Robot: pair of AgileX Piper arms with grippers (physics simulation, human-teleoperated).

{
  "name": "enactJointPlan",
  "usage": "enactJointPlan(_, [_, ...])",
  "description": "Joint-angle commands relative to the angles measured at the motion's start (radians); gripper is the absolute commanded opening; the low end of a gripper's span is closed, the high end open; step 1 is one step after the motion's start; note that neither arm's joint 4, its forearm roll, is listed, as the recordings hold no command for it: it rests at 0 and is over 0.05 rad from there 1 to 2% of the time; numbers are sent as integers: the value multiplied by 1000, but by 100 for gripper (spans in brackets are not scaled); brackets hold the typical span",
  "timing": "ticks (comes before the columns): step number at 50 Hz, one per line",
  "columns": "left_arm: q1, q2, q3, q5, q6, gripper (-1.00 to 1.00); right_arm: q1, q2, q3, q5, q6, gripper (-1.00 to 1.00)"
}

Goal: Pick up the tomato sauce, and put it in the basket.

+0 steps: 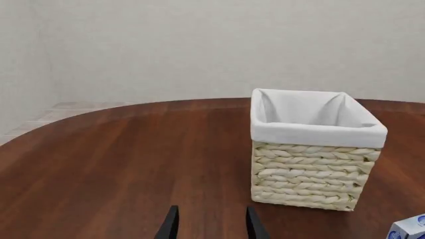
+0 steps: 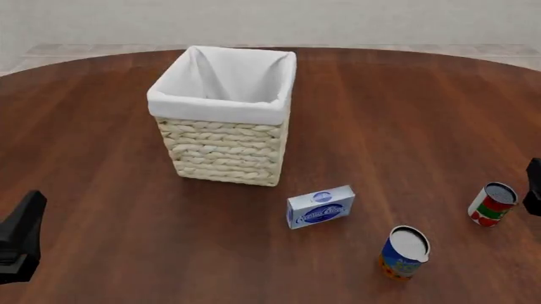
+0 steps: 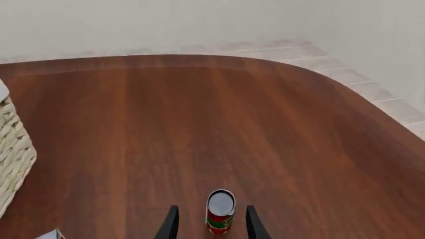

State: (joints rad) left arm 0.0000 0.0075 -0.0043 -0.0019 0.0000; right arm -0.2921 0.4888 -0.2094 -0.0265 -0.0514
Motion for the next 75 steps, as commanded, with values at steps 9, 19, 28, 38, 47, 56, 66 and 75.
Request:
enactJointPlan(9, [0,0,0,0,0,100,-24,166,-89,76,27,100])
enactJointPlan(19, [0,0,0,0,0,100,-39,197,-109,102,4,100])
enactJointPlan(28, [0,0,0,0,0,100,-54,301,-117,64,-2,100])
enactJointPlan(38, [0,0,0,0,0,100,-73,391,-131,27,2,100])
enactJointPlan(47, [0,0,0,0,0,100,-84,449,-132,-16,-4,100])
enactJointPlan(56, [0,0,0,0,0,100,-83,517,-131,-70,-5,100])
enactJointPlan(66, [0,0,0,0,0,100,-67,611,-117,-146,15,100])
enactJointPlan(75, [0,0,0,0,0,100,-73,677,-101,-212,23,100])
